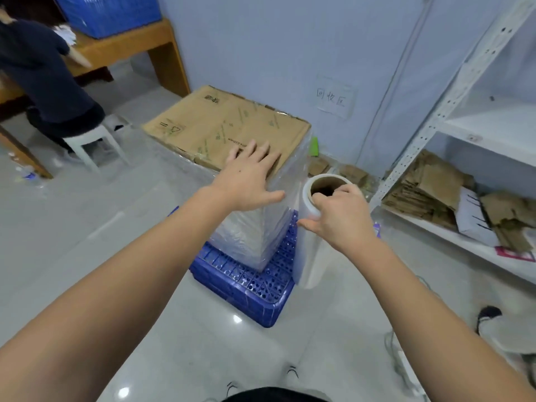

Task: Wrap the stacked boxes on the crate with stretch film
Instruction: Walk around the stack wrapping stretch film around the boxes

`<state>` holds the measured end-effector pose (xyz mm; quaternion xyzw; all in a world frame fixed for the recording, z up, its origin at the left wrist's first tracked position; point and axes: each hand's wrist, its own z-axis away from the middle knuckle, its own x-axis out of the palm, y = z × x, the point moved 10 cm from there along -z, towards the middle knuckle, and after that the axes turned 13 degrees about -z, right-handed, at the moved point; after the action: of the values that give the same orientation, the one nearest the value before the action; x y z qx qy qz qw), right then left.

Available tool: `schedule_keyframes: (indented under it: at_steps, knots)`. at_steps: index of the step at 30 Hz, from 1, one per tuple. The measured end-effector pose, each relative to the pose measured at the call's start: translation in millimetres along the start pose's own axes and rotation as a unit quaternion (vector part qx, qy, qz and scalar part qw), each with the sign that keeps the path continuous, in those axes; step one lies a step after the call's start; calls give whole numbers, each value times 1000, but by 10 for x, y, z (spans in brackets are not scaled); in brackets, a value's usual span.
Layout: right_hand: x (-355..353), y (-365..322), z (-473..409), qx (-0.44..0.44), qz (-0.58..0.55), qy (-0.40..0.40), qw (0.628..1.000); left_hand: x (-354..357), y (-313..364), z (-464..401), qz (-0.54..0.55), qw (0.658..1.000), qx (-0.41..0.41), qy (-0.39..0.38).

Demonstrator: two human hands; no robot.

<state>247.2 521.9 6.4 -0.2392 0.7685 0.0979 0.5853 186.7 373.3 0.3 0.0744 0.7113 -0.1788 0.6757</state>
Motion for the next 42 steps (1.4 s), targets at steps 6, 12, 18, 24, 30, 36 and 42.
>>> schedule_keyframes:
  at_steps: [6, 12, 18, 24, 30, 36, 42]
  knots:
    - [3, 131, -18, 10, 8, -21, 1000, 34, -197, 73, -60, 994, 88, 34]
    - [-116, 173, 115, 30, -13, -6, 999, 72, -167, 40, -83, 992, 83, 43]
    - [-131, 164, 279, 4, -37, -18, 999, 84, -154, 34, -95, 991, 86, 43]
    - [-188, -260, 333, -85, -105, -47, 990, 91, -159, 29, -96, 991, 90, 33]
    - [-196, -627, 444, -160, -119, -51, 979, 111, -172, 10, -93, 991, 92, 28]
    - [-187, -642, 435, -130, -47, -86, 987, 107, -178, -2, -84, 992, 91, 35]
    - [-198, -542, 512, -15, -2, -129, 992, 100, -183, 0, -79, 992, 89, 37]
